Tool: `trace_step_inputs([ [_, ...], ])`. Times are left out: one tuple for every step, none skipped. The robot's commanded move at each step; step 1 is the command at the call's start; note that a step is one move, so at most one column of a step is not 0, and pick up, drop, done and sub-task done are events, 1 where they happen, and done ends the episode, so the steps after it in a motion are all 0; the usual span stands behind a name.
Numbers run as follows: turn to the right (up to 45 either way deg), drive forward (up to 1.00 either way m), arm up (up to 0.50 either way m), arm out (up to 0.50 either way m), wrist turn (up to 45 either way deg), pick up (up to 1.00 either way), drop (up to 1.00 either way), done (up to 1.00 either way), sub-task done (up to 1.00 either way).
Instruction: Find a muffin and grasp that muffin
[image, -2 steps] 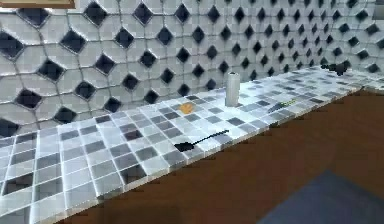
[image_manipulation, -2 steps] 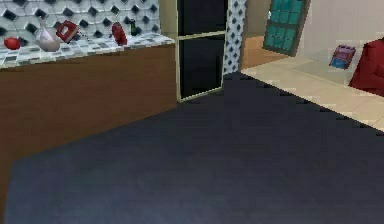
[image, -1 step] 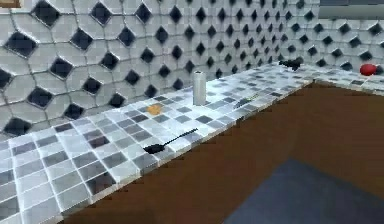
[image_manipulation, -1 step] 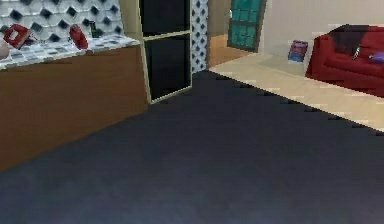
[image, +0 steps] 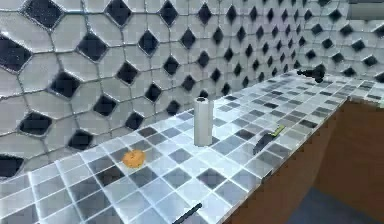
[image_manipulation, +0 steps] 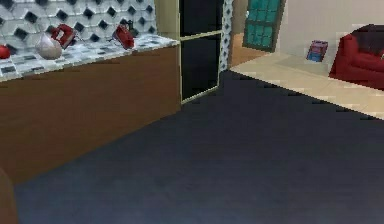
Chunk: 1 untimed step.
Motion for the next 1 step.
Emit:
trace_step_inputs([
  [-45.0,0.0,0.0,0.0,0.0,0.0,0.0,0.0,0.0],
])
